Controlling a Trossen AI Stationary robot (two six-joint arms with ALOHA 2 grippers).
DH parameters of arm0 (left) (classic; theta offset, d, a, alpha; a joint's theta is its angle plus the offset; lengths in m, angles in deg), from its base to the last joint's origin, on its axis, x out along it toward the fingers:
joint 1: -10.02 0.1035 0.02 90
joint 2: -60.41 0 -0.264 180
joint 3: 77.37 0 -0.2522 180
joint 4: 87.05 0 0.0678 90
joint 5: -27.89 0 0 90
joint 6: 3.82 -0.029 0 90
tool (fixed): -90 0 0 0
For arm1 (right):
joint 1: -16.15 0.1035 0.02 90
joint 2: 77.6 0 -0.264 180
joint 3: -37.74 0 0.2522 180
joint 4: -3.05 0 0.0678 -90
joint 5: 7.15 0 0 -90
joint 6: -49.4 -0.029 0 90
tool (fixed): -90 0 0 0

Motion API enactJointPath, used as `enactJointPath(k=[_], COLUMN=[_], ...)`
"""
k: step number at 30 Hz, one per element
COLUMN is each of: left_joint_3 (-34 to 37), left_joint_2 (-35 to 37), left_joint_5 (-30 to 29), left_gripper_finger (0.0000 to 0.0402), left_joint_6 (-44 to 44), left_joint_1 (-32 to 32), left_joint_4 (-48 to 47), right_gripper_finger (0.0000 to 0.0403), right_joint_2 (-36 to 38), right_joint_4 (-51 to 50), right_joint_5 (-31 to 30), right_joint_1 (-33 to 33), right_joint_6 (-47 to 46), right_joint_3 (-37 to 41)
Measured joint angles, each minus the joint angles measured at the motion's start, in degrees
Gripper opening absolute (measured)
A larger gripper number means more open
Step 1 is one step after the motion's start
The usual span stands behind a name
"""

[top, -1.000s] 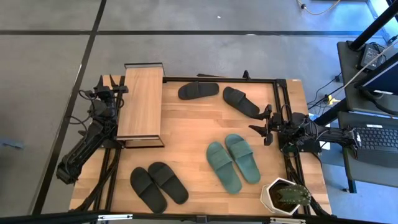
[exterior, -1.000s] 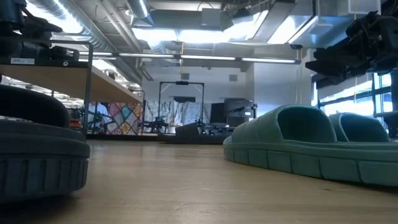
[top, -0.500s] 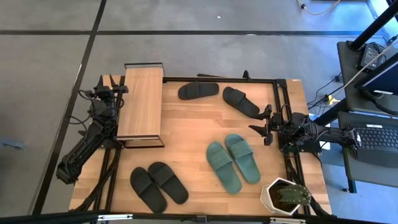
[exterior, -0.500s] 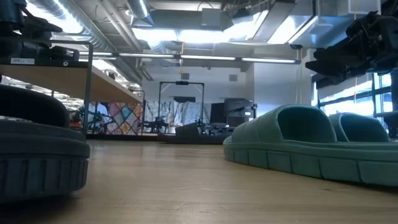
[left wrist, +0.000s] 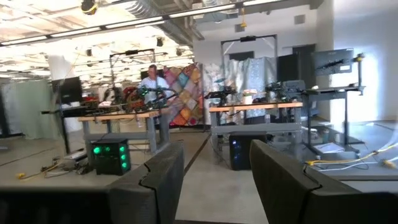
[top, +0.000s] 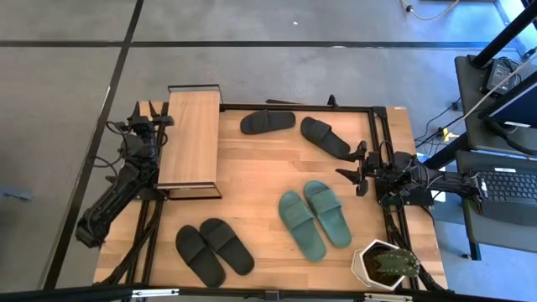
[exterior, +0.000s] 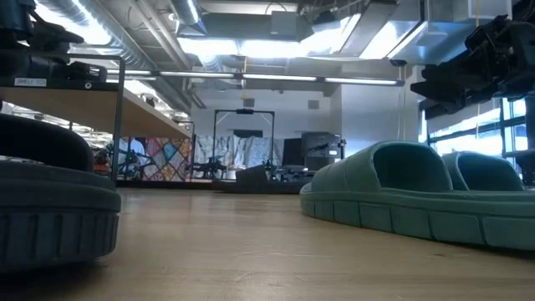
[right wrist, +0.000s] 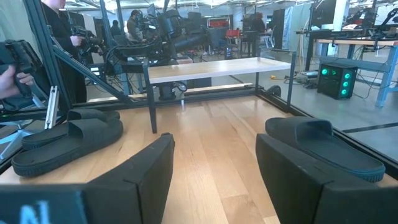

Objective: Pick and place slides into the shelf
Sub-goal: Put the black slipper on the shelf

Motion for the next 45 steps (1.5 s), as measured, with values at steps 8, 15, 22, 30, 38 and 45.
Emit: enactJointPath(k=[8, 15, 22, 30, 38, 45], left_joint_3=[-8.39, -25.14, -33.93, -36.7, -37.8, -45.9], left_joint_2=[-0.17, -4.52, -10.84, -21.05, -32.35, -42.7], left_joint_5=[10.6, 10.57, 27.4, 45.29, 43.28, 25.96], left_gripper_finger=[0.0174, 0.0174, 0.0174, 0.0174, 0.0174, 0.0174], left_joint_6=[-6.26, -0.64, 4.19, 9.46, 6.33, 5.43], left_joint_1=[-6.83, -14.42, -21.19, -30.94, -48.37, -66.05], left_joint_4=[-1.65, -21.93, -28.5, -26.58, -13.89, -20.71], right_gripper_finger=[0.0227, 0.0227, 0.0227, 0.0227, 0.0227, 0.0227], right_joint_2=[0.0, 0.0, 0.0, 0.0, 0.0, 0.0], right_joint_4=[0.01, 0.02, 0.4, 0.47, 0.48, 0.48], right_joint_5=[-0.08, -0.52, -2.56, -2.58, -2.64, -2.64], right_joint_1=[-0.01, 0.0, -0.02, -0.01, -0.02, -0.02], right_joint_6=[0.11, 1.47, 1.44, 1.02, -1.91, -2.01], right_joint_3=[0.0, 0.0, 0.0, 0.0, 0.0, 0.0])
